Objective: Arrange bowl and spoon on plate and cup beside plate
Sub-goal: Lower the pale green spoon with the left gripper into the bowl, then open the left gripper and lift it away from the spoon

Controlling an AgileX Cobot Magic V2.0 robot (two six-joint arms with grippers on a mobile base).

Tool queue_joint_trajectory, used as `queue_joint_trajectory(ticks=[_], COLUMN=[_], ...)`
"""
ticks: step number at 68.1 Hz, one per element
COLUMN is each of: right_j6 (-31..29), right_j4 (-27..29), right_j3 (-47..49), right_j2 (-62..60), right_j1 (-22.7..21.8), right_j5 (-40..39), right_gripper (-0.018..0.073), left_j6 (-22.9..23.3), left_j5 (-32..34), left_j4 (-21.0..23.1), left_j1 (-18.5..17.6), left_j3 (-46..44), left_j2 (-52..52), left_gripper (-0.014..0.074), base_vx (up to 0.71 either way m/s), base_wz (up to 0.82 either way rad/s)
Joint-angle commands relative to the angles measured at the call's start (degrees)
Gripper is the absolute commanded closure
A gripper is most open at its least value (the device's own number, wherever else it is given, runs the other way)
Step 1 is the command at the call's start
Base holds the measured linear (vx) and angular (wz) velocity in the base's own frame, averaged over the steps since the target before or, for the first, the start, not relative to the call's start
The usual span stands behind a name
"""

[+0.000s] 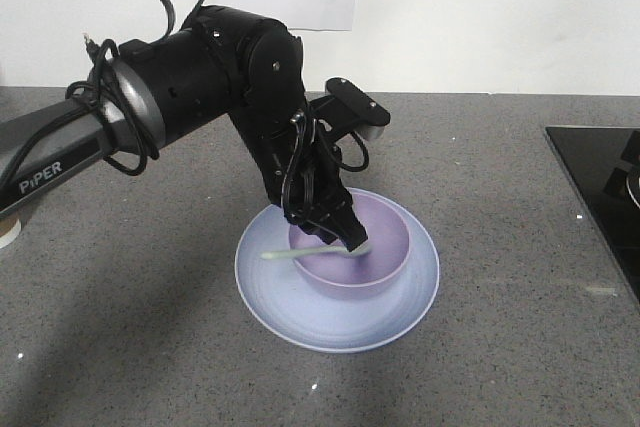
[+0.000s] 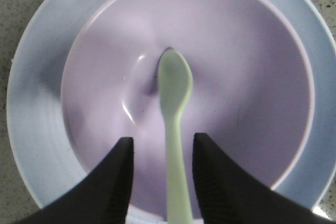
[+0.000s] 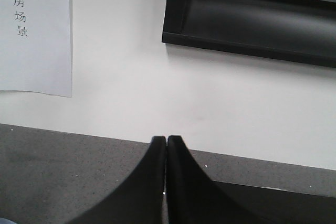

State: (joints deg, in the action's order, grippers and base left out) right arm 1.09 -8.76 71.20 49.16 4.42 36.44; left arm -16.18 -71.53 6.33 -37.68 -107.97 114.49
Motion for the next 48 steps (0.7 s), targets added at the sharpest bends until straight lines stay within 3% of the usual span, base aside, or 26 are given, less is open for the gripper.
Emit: queue_joint_trajectory(ticks=[1,13,28,39,48], right_j6=[0.02,0.06,0.06,0.08,1.15], right_j4=[-0.42,-0.27,2.99,4.91,4.93], right_j3=[1.34,1.34,1.34,1.34,1.34], right_j2=[-0.2,-0.2,-0.2,-0.12,0.66], right_j1=[0.11,0.11,0.11,0.11,0.11], right_j5=[-4.18,-4.16,-4.16,-4.16,-4.16], right_gripper=[0.0568,0.0568,0.0568,0.0566,0.0566], left_j6=[0.76,0.76,0.76,4.76,9.53], left_j5=[-0.21,-0.06,0.93,2.69,1.97], left_j4=[1.07,1.07,-1.28,-13.24,-22.6], left_j1=[-0.2,-0.2,-0.2,0.2,3.21], left_j3=[-1.32,-1.42,-8.99,-11.55,-11.55], left_j2=[-3.9,-4.07,-6.79,-12.4,-17.71], left_gripper=[0.0282,0.0282,0.0282,0.0284,0.0284], base_vx=[0.0,0.0,0.0,0.0,0.0], base_wz=[0.0,0.0,0.0,0.0,0.0])
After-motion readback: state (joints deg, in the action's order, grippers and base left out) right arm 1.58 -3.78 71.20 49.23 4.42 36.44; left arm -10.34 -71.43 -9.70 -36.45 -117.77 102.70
